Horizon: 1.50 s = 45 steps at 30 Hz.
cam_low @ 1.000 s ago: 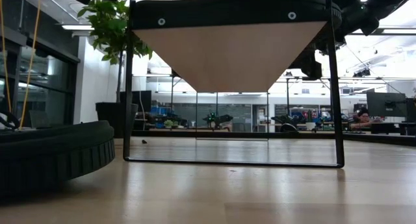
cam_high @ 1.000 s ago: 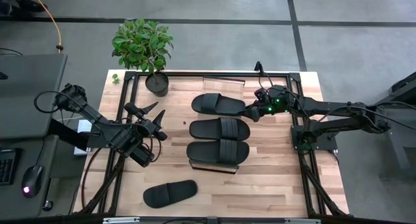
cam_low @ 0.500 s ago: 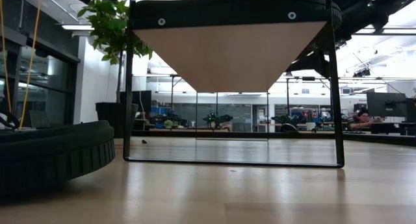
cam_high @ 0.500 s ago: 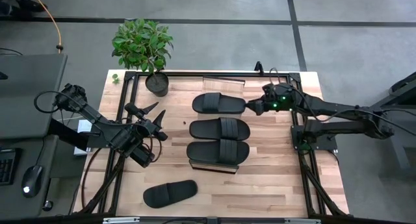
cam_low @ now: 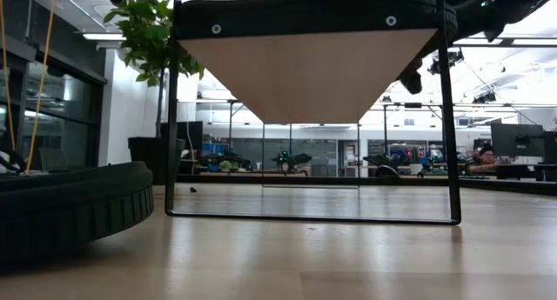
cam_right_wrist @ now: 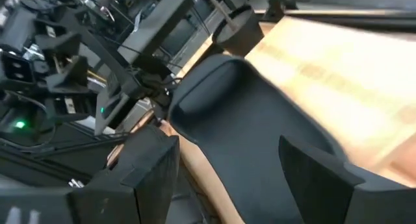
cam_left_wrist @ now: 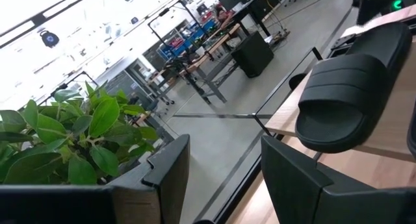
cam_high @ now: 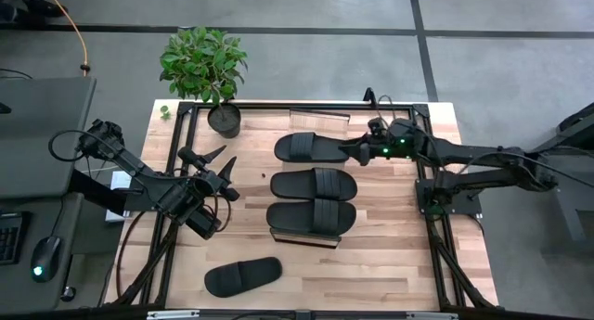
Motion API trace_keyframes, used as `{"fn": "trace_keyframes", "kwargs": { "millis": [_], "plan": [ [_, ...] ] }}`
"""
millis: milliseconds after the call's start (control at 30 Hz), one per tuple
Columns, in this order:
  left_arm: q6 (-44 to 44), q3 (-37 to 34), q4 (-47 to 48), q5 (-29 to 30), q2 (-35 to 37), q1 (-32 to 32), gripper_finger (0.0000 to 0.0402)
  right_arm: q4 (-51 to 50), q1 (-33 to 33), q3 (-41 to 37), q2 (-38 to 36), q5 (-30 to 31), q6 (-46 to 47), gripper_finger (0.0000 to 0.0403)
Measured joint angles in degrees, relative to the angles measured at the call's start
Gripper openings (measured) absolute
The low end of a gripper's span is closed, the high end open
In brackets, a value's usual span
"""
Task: Pick and place slides into the shelf
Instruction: Put the black slide on the shelf
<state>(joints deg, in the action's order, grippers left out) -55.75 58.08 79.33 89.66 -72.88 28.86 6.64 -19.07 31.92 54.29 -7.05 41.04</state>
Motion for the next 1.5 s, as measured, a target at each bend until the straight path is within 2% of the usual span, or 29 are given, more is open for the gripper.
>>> {"fn": "trace_keyframes", "kwargs": {
  "millis": [167,367,567,733,833,933,1200,1500],
  "plan": [
    [-0.01,0.0,-0.04,0.34,0.0,0.0,0.0172,7.04,1.38,0.0,6.75,-1.17,1.01,0.0255],
    [-0.02,0.0,-0.06,0.34,0.0,0.02,0.0172,15.71,1.46,0.37,12.6,-5.61,1.44,0.0255],
    [-0.02,0.0,-0.17,0.36,0.0,0.0,0.0172,10.58,1.5,7.0,16.41,-6.63,-0.92,0.0255],
    [-0.02,0.0,-0.19,0.36,0.0,0.0,0.0172,-1.91,1.5,16.69,20.71,-6.73,-5.15,0.0255],
    [-0.02,0.0,-0.19,0.38,0.0,0.0,0.0172,-10.94,1.51,22.82,23.84,-5.1,-7.28,0.0255],
    [0.0,0.0,-0.19,0.38,0.0,0.02,0.0172,-15.77,1.94,27.81,27.5,-3.35,-8.85,0.0255],
    [-0.02,0.0,-0.19,0.38,0.0,0.0,0.0172,-17.98,3.98,35.45,35.07,-5.1,-10.68,0.0255],
    [-0.02,0.0,-0.21,0.36,-0.02,0.02,0.0172,-18.23,7.33,36.33,35.77,-6.02,-7.99,0.0255]
  ]
}}
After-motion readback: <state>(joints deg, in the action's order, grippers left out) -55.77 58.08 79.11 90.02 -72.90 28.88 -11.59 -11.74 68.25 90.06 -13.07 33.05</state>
